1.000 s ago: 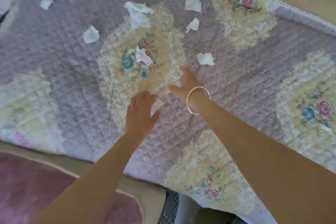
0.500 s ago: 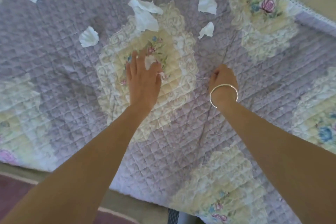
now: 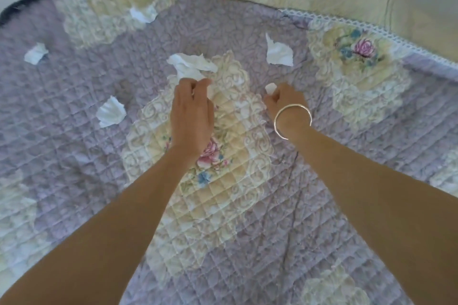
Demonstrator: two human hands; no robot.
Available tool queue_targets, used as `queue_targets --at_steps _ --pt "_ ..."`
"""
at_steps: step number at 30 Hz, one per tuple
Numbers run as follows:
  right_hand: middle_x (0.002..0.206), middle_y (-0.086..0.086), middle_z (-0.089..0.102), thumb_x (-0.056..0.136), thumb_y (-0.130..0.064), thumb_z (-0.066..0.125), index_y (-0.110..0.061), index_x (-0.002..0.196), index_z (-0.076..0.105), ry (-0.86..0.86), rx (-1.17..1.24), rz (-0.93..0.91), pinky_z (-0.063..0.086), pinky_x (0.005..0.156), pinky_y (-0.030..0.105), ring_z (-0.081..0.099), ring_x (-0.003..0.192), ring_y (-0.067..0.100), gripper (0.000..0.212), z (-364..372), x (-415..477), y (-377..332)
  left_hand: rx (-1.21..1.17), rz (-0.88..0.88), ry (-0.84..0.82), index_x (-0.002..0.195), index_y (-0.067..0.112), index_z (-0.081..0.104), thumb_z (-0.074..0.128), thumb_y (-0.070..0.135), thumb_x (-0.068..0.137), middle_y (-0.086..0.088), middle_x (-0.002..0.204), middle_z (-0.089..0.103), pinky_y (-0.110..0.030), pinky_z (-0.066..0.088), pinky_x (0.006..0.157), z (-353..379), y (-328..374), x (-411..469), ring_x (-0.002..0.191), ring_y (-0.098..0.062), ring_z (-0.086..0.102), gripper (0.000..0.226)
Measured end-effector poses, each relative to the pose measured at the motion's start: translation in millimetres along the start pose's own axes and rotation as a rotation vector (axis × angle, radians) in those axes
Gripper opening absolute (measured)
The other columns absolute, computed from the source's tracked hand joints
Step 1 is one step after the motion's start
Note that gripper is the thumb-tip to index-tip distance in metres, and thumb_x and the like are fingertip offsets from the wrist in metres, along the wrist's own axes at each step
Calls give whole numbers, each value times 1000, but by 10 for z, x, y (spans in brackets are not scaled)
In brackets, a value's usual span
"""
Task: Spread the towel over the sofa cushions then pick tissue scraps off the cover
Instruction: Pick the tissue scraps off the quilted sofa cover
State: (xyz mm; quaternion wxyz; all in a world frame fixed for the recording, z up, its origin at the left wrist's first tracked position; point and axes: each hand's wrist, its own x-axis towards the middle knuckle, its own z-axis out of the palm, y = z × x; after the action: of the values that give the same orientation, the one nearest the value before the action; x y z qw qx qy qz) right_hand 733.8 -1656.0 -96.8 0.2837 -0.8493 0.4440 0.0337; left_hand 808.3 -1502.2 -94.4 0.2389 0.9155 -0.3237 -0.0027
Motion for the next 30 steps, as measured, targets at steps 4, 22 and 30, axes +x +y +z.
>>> queue_targets --at_steps 4,22,30 --pt "58 4 43 93 -27 46 -18 55 33 104 -5 53 38 65 33 48 71 27 41 -64 240 -25 195 0 -138 140 10 31 37 9 96 -17 151 23 -45 16 115 151 -125 411 141 -33 17 45" --pt "77 18 62 92 -15 46 0 96 57 88 104 -266 36 61 31 53 72 28 19 140 537 -693 -80 -266 240 91 1 62 34 24 85 -21 89 55 -29 38 52 -133 -734 27 63 -31 54 37" --pt "57 -8 36 87 -33 58 -26 59 30 -290 -16 -519 25 45 25 42 63 21 40 752 56 -1602 203 -613 62 114 2 53 54 30 90 -29 118 47 -50 35 90 -281 -1258 -162 108 -42 44 37"
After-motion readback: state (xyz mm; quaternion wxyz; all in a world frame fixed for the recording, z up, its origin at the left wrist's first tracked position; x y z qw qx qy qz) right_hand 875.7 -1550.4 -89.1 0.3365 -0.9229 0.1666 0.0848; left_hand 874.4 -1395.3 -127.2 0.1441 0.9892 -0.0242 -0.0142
